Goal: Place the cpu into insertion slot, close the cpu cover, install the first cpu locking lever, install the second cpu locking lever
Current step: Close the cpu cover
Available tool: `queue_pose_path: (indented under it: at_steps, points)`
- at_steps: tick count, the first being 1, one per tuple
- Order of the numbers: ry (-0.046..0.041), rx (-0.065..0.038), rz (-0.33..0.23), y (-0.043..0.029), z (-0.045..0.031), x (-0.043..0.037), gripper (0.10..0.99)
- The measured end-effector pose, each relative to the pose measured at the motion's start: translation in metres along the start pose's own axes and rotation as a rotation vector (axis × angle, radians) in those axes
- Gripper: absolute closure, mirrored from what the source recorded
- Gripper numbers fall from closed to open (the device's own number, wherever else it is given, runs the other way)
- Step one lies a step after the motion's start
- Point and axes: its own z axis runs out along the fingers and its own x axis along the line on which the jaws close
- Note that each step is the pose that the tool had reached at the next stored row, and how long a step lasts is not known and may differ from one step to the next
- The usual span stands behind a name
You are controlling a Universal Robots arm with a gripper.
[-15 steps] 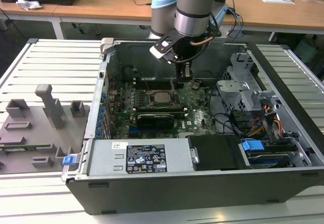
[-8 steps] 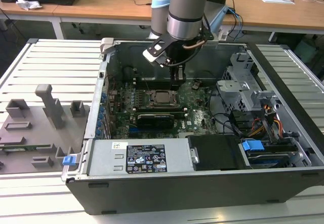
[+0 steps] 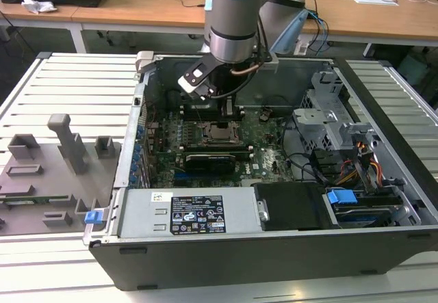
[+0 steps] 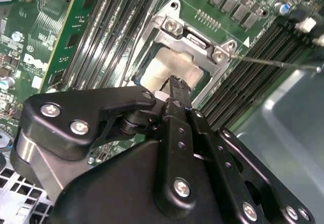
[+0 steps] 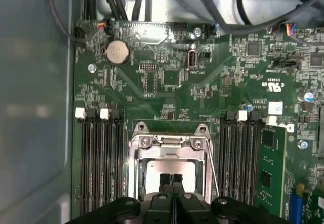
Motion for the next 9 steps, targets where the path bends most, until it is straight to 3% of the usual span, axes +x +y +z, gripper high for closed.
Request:
queue_pose_path:
  at_steps: [2,6,9]
  points:
    - [0.0,-0.001,-0.007,-0.0028,0.0025,0.0001,0.98]
    - [0.0,-0.004,-0.011,-0.0173,0.0049,0.0006,0.98]
    - [-0.0002,-0.004,-0.012,-0.0213,0.0072,0.0006,0.98]
